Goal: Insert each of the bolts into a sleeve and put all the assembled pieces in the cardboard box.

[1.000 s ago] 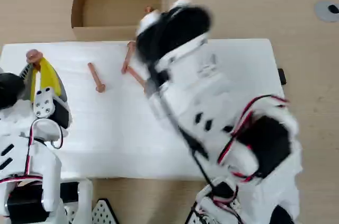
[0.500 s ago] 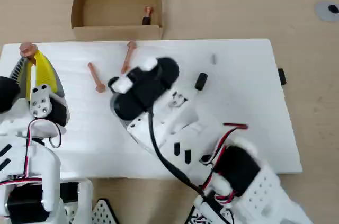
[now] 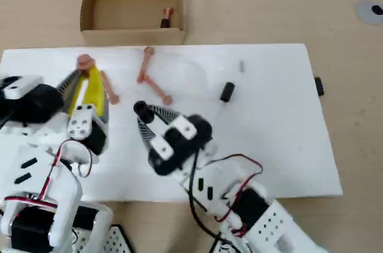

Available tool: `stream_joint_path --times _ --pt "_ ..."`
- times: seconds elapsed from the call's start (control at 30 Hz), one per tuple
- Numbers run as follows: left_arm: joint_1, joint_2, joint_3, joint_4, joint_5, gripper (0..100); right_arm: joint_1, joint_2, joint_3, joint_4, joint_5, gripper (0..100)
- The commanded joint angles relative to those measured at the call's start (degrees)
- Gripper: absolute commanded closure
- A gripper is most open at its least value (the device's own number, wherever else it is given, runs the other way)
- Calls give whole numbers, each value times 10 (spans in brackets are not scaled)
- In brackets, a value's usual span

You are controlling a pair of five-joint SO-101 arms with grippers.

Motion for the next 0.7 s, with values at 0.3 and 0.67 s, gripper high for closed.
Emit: stream_joint_path --times 0.3,0.67 --pt "93 0 -130 55 44 994 11 -196 104 -8 26 989" --pt "160 0 -122 55 47 994 10 -218 102 -3 -42 989"
